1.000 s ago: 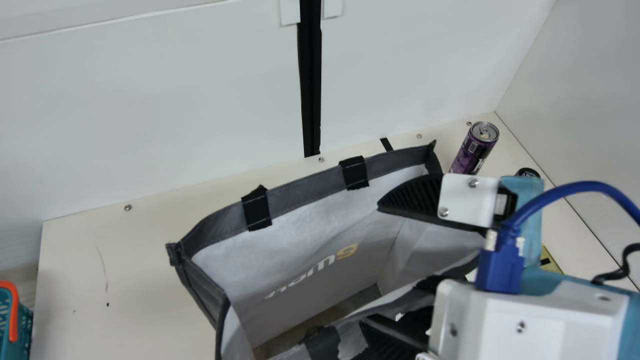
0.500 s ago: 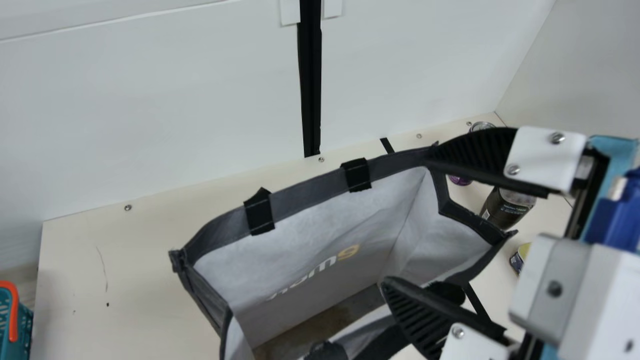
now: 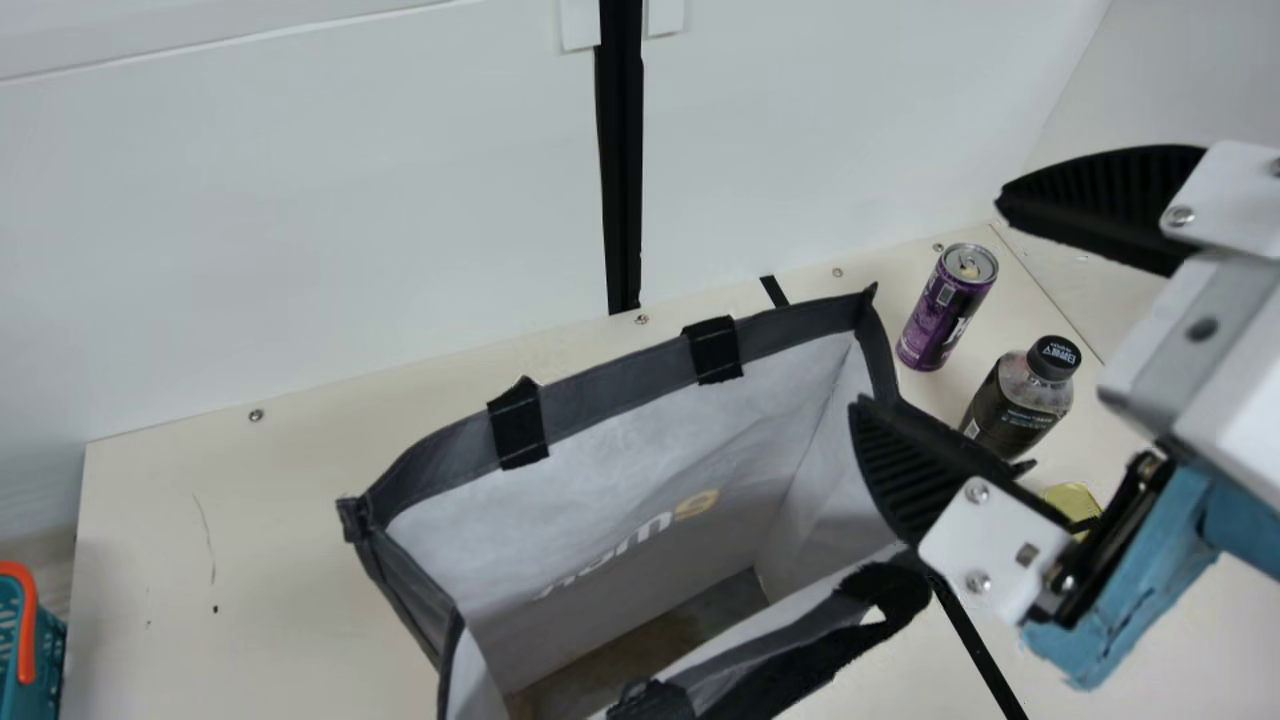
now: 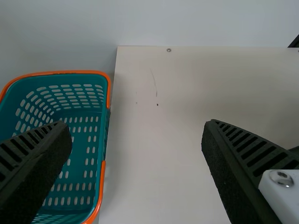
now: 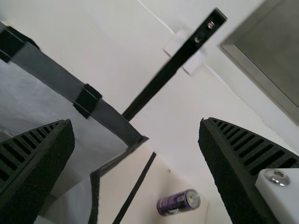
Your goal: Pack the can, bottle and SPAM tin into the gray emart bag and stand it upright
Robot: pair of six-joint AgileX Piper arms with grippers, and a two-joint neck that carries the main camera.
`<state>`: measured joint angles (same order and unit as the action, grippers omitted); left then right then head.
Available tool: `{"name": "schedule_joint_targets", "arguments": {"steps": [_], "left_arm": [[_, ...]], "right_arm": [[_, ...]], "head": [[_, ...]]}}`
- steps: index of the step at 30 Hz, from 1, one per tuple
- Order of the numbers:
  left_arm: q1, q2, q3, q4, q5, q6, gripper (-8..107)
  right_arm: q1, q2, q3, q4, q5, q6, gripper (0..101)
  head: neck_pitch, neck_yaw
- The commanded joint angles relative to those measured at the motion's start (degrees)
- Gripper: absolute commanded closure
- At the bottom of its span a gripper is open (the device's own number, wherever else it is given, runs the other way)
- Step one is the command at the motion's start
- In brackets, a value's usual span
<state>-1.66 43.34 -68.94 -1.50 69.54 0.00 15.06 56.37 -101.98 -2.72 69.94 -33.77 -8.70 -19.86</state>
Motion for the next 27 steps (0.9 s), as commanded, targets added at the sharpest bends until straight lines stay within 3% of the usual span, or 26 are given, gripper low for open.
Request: {"name": "schedule_joint_targets", "arguments": {"steps": [1, 14, 27], "left_arm": [[0.00, 0.00, 0.00, 0.00, 0.00, 0.00, 9], [0.00, 0.00, 0.00, 0.00, 0.00, 0.00, 9], [0.00, 0.00, 0.00, 0.00, 0.00, 0.00, 9]], "right_arm": [[-2.70, 0.21, -0.09, 0.27, -0.04, 0.22, 6], [-16.43, 2.45, 0.03, 3.54, -0.04, 0.84, 6], [-30.26, 4.08, 3.06, 8.03, -0.04, -1.74, 6]], "head": [[-1.30, -0.14], [-1.30, -0.14], [-1.30, -0.14]]}}
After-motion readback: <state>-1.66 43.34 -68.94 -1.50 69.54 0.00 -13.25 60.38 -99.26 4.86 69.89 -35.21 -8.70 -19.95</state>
